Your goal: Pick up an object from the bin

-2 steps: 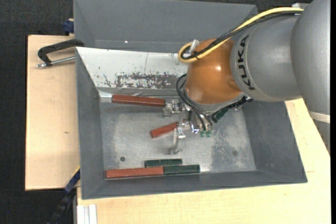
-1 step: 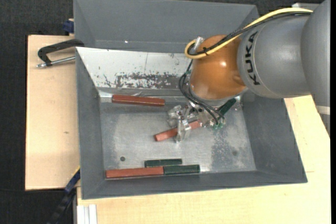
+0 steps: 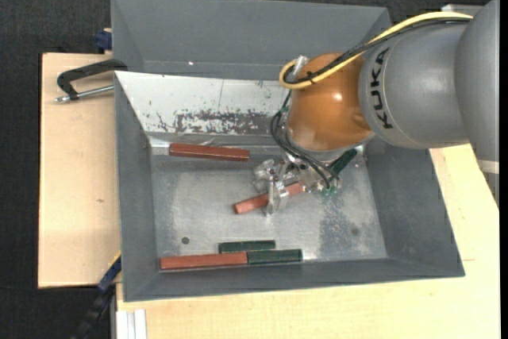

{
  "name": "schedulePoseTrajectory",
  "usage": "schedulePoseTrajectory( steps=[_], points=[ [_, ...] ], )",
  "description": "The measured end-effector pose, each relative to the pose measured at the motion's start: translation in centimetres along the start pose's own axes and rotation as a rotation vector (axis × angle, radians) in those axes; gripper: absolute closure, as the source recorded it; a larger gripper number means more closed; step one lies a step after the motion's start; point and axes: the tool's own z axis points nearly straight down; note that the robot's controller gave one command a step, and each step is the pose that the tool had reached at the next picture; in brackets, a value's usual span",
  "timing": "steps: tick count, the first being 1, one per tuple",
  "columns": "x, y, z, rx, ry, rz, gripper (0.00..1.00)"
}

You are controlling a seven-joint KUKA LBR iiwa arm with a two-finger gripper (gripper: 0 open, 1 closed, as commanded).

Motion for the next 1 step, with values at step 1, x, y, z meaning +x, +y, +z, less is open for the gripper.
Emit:
schedulePoseTrajectory(
  steps=[1],
  points=[
    [0.13,0.05,-0.45,-0.001,0.005,0.0,1.0]
  ],
)
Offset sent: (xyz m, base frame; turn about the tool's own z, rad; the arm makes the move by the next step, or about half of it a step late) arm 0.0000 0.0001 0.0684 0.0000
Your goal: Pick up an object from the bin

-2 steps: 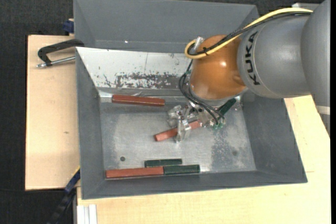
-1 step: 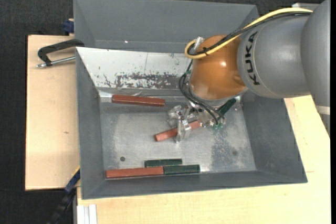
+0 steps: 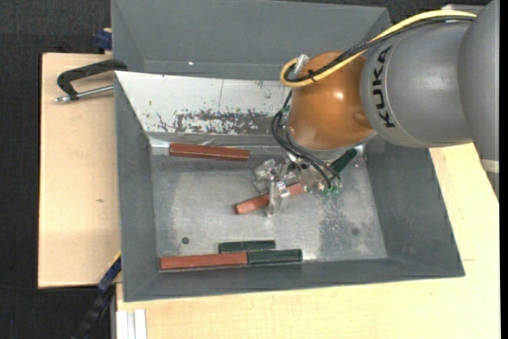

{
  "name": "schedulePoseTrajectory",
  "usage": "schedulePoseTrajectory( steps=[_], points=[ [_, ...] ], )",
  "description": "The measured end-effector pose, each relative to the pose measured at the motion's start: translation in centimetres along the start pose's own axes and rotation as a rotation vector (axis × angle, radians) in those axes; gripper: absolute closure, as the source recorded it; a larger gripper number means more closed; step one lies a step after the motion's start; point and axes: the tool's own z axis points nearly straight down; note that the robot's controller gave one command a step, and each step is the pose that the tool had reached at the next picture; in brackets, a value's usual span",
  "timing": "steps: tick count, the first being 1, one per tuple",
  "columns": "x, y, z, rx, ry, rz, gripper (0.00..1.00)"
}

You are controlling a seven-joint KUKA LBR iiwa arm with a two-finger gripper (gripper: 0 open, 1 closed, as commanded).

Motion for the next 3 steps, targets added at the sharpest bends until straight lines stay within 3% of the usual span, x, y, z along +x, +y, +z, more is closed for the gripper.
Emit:
schedulePoseTrajectory(
  steps=[3],
  points=[
    [-0.2,0.1,-5.3,0.002,-0.006,0.0,1.0]
  ],
)
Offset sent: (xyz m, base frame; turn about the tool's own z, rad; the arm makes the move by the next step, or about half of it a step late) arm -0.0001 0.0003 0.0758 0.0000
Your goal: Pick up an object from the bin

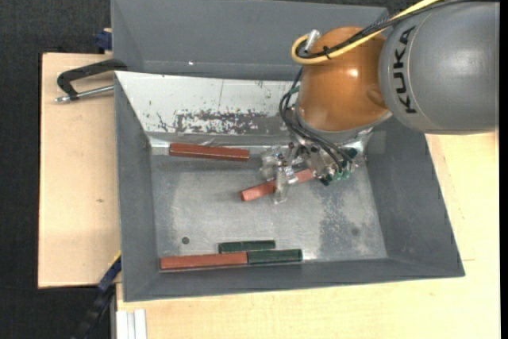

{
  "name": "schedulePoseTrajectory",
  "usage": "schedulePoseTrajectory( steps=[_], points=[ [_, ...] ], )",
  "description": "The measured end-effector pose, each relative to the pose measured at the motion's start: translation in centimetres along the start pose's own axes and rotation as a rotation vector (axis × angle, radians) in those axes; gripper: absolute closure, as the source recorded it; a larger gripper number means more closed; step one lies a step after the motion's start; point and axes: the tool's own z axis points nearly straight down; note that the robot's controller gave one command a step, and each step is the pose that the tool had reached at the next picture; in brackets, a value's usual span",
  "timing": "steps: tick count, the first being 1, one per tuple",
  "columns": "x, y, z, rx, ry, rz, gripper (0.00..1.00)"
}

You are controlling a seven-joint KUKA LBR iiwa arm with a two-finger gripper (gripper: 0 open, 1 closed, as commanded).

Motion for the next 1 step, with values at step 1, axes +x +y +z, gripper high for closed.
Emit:
schedulePoseTrajectory(
  steps=[1],
  points=[
    [-0.08,0.01,-1.02,0.001,-0.003,0.0,1.0]
  ],
)
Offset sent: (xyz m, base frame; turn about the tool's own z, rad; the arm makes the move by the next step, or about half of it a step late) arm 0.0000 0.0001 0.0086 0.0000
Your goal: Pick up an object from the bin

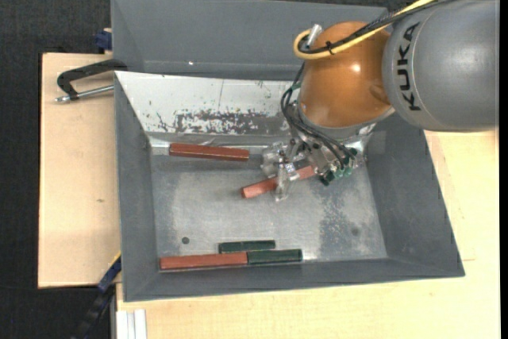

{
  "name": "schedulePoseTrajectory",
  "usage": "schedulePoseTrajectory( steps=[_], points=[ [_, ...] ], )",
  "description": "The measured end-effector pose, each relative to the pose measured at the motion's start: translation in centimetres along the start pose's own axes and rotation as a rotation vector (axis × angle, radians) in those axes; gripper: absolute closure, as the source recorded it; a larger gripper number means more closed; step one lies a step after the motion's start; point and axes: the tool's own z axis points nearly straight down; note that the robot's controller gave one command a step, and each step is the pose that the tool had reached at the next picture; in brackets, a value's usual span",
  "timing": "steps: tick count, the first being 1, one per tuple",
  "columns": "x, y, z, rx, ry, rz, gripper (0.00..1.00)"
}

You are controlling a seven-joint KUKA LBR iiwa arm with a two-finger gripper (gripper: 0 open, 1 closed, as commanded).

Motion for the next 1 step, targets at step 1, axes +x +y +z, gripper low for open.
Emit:
schedulePoseTrajectory(
  steps=[1],
  points=[
    [-0.02,0.01,-0.41,0.0,0.0,0.0,1.0]
  ],
)
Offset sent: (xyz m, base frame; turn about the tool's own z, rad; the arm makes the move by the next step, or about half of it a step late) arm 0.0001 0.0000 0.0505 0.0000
